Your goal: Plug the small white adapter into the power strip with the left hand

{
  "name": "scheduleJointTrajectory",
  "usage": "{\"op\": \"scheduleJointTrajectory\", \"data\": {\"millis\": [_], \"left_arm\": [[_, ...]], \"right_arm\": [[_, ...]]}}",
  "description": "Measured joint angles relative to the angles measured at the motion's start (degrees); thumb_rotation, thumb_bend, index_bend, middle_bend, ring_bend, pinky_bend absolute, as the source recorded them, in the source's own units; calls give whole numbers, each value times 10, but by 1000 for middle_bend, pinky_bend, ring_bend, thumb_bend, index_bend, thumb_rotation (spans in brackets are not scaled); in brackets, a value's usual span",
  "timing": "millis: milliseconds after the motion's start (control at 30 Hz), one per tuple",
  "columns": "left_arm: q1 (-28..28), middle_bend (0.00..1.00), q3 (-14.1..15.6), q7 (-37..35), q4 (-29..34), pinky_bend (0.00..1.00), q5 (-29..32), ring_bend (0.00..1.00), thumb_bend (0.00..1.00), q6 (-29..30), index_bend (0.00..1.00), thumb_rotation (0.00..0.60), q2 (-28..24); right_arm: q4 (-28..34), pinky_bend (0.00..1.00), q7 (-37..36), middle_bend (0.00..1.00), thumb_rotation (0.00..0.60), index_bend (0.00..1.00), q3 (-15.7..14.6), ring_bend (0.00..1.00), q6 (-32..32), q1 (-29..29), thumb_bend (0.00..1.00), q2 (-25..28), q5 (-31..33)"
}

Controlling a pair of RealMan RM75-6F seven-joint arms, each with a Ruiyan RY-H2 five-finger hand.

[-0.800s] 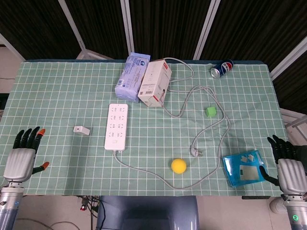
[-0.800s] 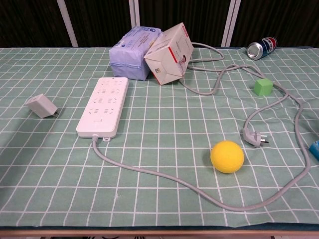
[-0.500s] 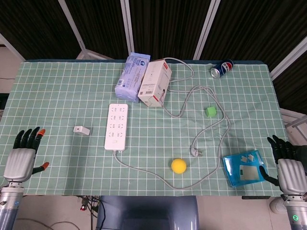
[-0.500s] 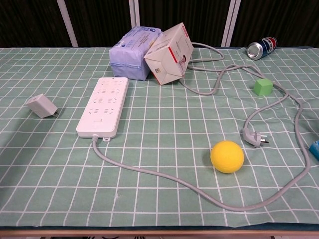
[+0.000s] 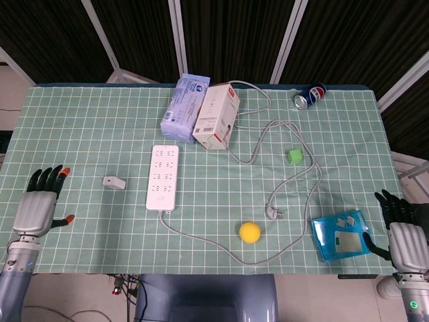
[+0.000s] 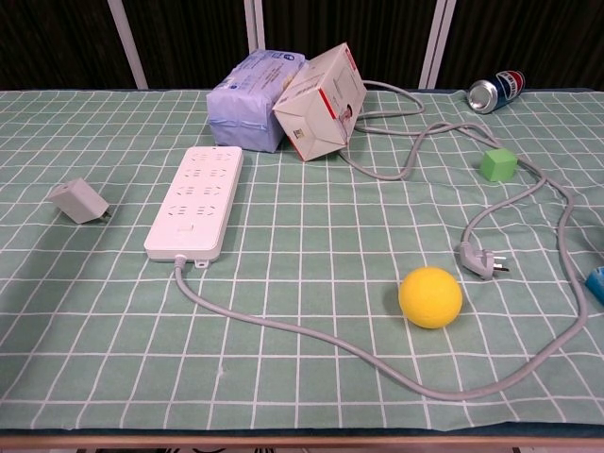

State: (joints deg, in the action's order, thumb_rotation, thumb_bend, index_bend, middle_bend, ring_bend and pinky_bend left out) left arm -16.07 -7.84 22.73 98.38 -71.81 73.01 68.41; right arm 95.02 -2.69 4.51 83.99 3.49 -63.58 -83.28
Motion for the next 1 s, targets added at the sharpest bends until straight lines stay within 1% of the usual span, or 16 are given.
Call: {"op": "scheduleJointTrajectory", "data": {"millis": [33, 100, 167, 300, 433, 567, 700, 1000], "left_arm": [[-9, 85, -6, 6, 1, 0, 12, 0, 0, -12, 110, 600, -2], [-31, 125, -19, 20, 3, 0, 46, 0, 8, -42, 202, 600, -3], [-52, 157, -29, 36, 3, 0, 79, 0, 22, -67, 251, 600, -2], [-101, 182, -47, 78, -1, 0, 165, 0, 39, -118, 274, 600, 5], [-146, 207, -55, 120, -7, 0, 237, 0, 55, -153, 275, 600, 14], [-183, 211, -55, 156, -24, 0, 281, 0, 58, -170, 275, 600, 30], [-208, 214, -50, 172, -44, 0, 314, 0, 96, -180, 277, 600, 44], [-242, 251, -32, 189, -79, 0, 359, 0, 150, -194, 322, 600, 68]], "right_arm": [[1, 40, 0, 0, 600, 0, 1, 0, 0, 0, 395, 0, 1], [1, 40, 0, 0, 600, 0, 0, 0, -1, 0, 396, 0, 1], [1, 40, 0, 0, 600, 0, 0, 0, -2, 0, 396, 1, 2], [2, 40, -2, 0, 600, 0, 1, 0, -6, 1, 396, 2, 6], [3, 40, -3, 0, 600, 0, 1, 0, -7, 1, 396, 3, 8], [4, 40, -4, 0, 600, 0, 1, 0, -7, 1, 396, 3, 9], [5, 40, -5, 0, 600, 0, 1, 0, -9, 1, 396, 4, 10], [6, 40, -8, 0, 600, 0, 2, 0, -10, 1, 396, 4, 11]]}}
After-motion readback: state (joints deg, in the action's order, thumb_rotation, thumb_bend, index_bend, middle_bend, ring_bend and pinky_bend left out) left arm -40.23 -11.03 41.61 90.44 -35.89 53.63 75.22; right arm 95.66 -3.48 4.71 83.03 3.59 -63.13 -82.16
